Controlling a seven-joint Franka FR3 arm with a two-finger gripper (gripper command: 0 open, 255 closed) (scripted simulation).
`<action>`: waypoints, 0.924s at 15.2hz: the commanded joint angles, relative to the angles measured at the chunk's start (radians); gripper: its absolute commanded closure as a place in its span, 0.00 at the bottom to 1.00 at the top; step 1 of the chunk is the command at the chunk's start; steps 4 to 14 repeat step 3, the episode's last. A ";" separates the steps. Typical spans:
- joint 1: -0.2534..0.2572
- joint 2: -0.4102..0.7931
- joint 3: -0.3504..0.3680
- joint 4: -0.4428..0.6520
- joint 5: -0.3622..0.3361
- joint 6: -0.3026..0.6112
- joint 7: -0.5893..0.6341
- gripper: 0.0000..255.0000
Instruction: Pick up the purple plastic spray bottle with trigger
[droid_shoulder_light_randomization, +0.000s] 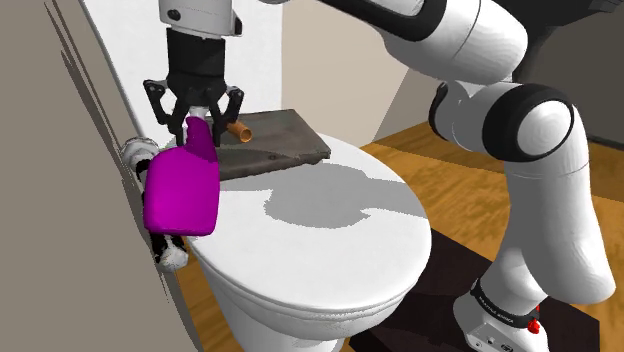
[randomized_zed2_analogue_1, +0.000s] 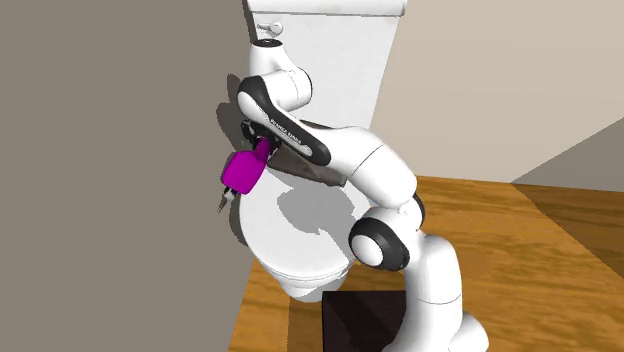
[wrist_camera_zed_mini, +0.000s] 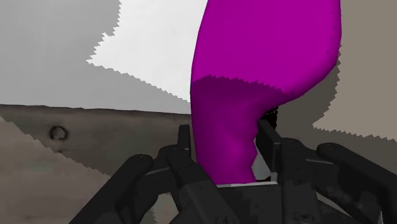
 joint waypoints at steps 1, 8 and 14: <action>0.040 0.053 -0.008 0.126 -0.024 -0.071 0.000 1.00; 0.045 0.060 -0.010 0.141 -0.026 -0.079 -0.001 1.00; 0.045 0.060 -0.010 0.141 -0.026 -0.079 -0.001 1.00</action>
